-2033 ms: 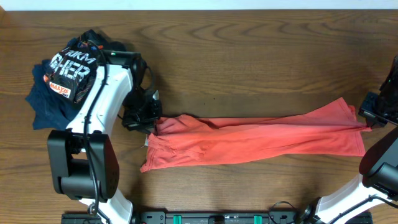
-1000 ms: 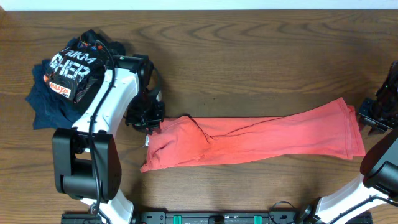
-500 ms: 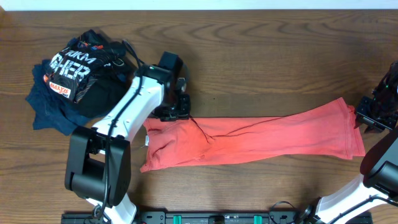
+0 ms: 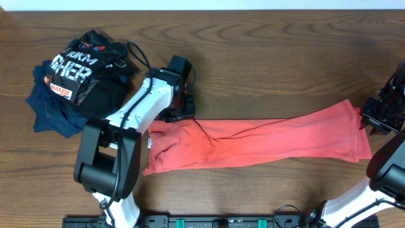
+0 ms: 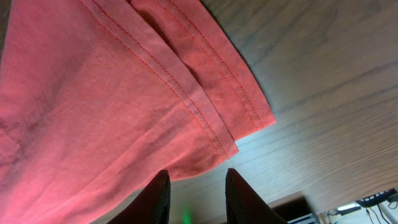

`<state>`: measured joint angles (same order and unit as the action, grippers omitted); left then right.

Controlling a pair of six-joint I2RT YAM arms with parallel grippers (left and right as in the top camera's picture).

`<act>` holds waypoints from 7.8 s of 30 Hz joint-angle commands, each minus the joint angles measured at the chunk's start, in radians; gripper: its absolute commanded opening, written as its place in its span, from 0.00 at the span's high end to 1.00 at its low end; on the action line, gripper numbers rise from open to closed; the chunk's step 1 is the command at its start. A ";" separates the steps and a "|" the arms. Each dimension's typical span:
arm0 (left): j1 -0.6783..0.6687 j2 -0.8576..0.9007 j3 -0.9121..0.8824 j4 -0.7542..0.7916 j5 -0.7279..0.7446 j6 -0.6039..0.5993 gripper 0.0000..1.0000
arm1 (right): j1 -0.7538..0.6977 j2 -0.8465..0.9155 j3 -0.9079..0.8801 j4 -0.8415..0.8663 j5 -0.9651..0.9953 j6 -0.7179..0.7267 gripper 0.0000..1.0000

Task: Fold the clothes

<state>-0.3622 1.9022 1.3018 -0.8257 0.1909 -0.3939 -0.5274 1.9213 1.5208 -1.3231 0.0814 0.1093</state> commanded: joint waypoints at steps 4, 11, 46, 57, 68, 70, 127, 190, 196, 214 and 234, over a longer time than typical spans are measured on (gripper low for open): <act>-0.010 0.014 0.000 0.008 -0.016 -0.029 0.56 | -0.008 -0.021 -0.006 0.000 -0.004 -0.013 0.71; -0.022 0.046 -0.002 0.009 -0.017 -0.039 0.56 | -0.008 -0.021 -0.006 0.000 -0.004 -0.013 0.71; -0.111 -0.012 0.028 -0.019 -0.074 -0.270 0.62 | -0.008 -0.021 -0.006 -0.003 -0.011 -0.013 0.71; -0.120 0.039 0.027 -0.037 -0.159 -0.293 0.62 | -0.008 -0.021 -0.006 -0.004 -0.012 -0.013 0.72; -0.120 0.040 0.024 -0.060 -0.164 -0.292 0.62 | -0.008 -0.021 -0.006 -0.004 -0.012 -0.013 0.71; -0.120 0.040 0.024 -0.063 -0.185 -0.293 0.62 | -0.008 -0.021 -0.006 -0.004 -0.012 -0.013 0.71; -0.150 0.071 0.019 -0.054 -0.174 -0.277 0.87 | -0.008 -0.021 -0.006 -0.004 -0.023 -0.013 0.71; -0.239 -0.135 -0.082 -0.136 -0.245 -0.237 0.55 | -0.010 -0.021 -0.119 0.103 0.016 -0.138 0.53; -0.220 -0.135 -0.176 -0.055 -0.223 -0.244 0.55 | -0.011 -0.021 -0.245 0.320 0.014 -0.242 0.46; -0.220 -0.134 -0.203 0.009 -0.217 -0.256 0.55 | -0.135 -0.021 -0.383 0.565 -0.053 -0.387 0.22; -0.054 -0.243 -0.192 0.018 -0.217 -0.239 0.55 | -0.178 -0.021 -0.423 0.572 -0.372 -0.493 0.60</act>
<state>-0.4465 1.7153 1.1038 -0.8062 -0.0219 -0.6319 -0.7048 1.8820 1.1233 -0.7444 -0.2329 -0.3691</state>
